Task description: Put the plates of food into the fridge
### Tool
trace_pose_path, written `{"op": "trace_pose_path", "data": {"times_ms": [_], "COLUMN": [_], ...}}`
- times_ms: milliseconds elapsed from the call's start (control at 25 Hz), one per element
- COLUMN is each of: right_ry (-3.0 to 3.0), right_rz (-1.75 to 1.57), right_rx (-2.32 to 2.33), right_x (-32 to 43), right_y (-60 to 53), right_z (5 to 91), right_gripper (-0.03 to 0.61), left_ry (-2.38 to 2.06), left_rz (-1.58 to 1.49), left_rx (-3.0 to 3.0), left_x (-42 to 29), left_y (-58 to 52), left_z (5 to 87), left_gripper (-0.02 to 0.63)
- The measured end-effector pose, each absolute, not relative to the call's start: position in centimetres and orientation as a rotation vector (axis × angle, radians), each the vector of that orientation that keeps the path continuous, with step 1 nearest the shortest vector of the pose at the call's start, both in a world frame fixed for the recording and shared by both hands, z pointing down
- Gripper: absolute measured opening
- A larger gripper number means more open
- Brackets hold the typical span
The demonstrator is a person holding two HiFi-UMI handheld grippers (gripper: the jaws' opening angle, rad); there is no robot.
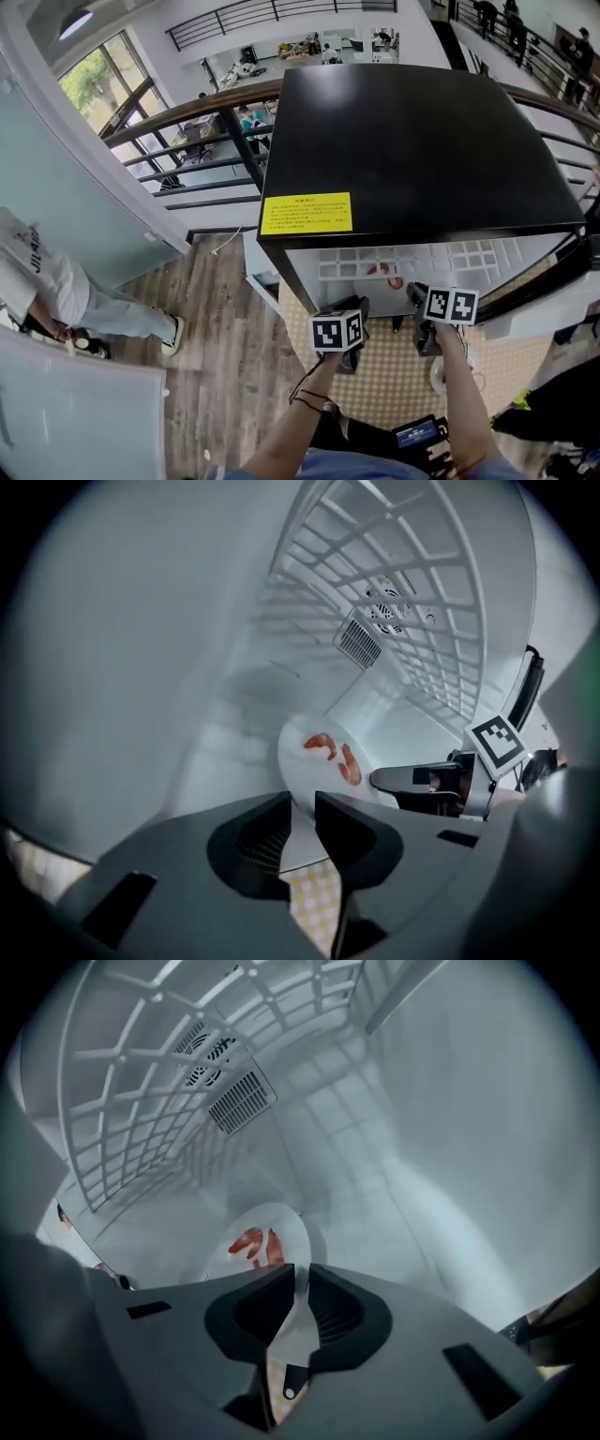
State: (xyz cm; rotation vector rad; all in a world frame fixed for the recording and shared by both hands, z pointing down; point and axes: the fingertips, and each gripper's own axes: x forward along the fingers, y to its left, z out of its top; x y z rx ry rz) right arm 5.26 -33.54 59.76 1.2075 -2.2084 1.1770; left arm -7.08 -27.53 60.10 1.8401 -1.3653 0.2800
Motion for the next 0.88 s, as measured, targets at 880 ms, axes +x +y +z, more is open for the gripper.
{"op": "trace_pose_path", "data": {"times_ms": [880], "right_ry": [-2.195], "right_rz": [0.910], "right_rx": [1.282], "right_x": [5.4], "right_y": [-33.7], "right_z": [60.1], "right_gripper": [0.137], "left_ry": [-1.440], "left_rz": [0.278], "left_rx": [1.825], "left_x": [-7.4], "left_y": [-28.0], "left_z": [59.1], "left_gripper": [0.150]}}
